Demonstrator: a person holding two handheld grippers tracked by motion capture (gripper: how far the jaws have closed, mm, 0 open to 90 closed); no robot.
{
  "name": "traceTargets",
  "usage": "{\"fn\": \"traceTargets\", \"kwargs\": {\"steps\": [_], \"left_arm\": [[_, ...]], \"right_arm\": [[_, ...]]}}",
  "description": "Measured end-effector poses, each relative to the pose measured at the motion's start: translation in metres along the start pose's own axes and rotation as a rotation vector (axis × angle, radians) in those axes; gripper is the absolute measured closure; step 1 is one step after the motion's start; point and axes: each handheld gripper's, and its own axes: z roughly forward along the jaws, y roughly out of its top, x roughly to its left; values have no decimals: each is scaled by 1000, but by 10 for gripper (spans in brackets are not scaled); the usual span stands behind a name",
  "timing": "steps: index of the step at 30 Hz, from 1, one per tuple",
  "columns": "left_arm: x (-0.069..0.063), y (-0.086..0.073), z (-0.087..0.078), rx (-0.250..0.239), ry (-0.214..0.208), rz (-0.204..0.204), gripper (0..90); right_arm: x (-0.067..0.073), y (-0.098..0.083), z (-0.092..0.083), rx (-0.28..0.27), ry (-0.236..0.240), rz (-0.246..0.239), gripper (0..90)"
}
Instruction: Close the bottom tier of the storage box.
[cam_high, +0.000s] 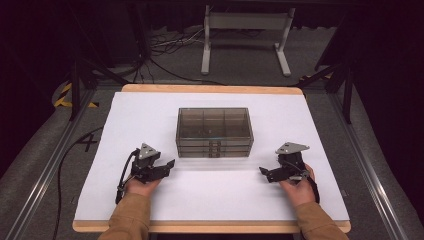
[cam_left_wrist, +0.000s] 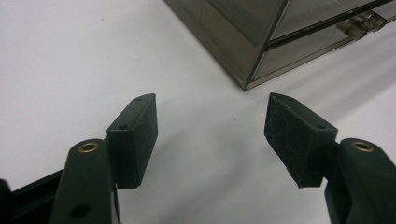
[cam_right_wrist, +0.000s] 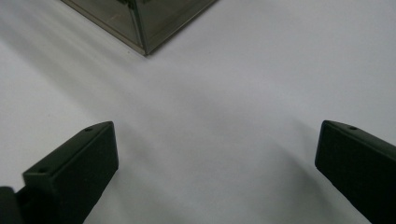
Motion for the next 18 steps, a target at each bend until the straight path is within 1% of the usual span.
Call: {"fn": "traceTargets", "kwargs": {"steps": [4, 6, 7, 18], "left_arm": [[0, 0, 0, 2, 1, 0, 355], [0, 0, 0, 3, 0, -1, 355], [0, 0, 0, 5, 0, -1, 356], [0, 0, 1, 11, 3, -1, 353]], "right_arm": [[1, -1, 2, 6, 7, 5, 1], [0, -2, 3, 5, 15, 20, 0], [-1, -2, 4, 7, 26, 34, 0], [-2, -2, 4, 7, 32, 39, 0]]}}
